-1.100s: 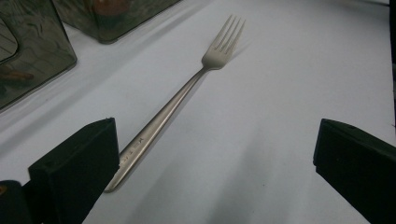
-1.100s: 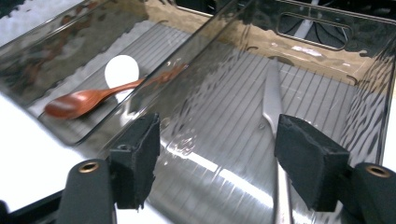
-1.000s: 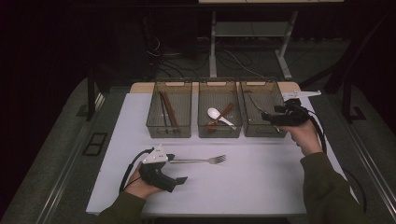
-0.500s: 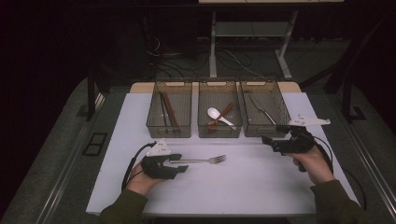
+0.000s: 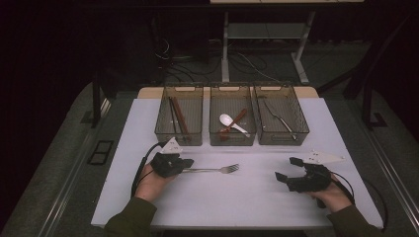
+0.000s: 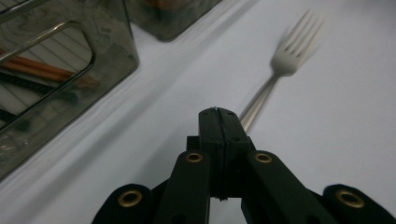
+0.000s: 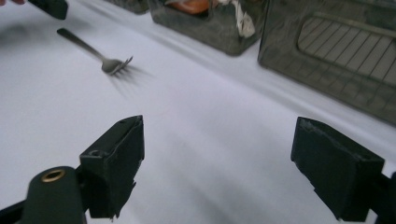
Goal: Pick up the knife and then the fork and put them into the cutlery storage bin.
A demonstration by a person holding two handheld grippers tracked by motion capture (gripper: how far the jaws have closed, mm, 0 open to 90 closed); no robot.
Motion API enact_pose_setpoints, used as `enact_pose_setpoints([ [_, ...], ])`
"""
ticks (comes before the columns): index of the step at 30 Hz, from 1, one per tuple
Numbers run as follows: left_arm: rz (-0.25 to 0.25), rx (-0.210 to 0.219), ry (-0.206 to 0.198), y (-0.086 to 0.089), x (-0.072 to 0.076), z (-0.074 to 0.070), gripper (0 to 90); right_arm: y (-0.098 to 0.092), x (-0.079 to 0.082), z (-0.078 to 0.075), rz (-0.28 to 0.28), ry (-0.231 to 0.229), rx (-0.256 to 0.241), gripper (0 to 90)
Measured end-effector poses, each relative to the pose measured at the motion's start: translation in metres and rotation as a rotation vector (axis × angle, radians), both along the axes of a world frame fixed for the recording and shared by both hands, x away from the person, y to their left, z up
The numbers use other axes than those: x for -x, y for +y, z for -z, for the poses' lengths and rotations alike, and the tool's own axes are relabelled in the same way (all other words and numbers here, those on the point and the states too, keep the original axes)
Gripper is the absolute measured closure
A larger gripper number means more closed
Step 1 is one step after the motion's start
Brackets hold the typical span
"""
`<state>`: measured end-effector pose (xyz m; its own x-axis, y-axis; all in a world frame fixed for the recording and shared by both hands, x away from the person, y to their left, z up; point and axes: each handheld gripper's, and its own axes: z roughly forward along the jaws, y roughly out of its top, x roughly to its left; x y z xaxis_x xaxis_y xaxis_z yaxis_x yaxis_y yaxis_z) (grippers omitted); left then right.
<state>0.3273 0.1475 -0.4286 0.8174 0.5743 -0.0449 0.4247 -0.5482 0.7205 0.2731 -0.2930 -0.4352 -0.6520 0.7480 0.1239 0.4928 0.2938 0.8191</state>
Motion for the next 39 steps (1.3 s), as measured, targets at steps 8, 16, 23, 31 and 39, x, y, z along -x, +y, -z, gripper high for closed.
enact_pose_setpoints([
  [8,0.011,-0.064,0.047,-0.001,-0.009,0.013,89.2,0.0,0.004,0.003,0.013,-0.001,0.005,17.5],
  [16,0.062,-0.047,0.085,-0.003,0.0,0.013,89.3,0.0,0.005,0.002,0.007,-0.012,0.009,17.5],
  [23,0.138,-0.042,0.13,-0.008,0.018,0.012,89.3,0.001,0.005,0.002,-0.001,-0.013,0.019,17.5],
  [31,0.116,-0.047,0.111,-0.02,0.024,0.007,87.2,0.001,0.005,0.002,-0.001,-0.014,0.024,17.4],
  [39,0.134,-0.023,0.078,-0.049,0.02,0.005,74.9,0.001,0.004,0.003,-0.002,-0.016,0.027,17.5],
])
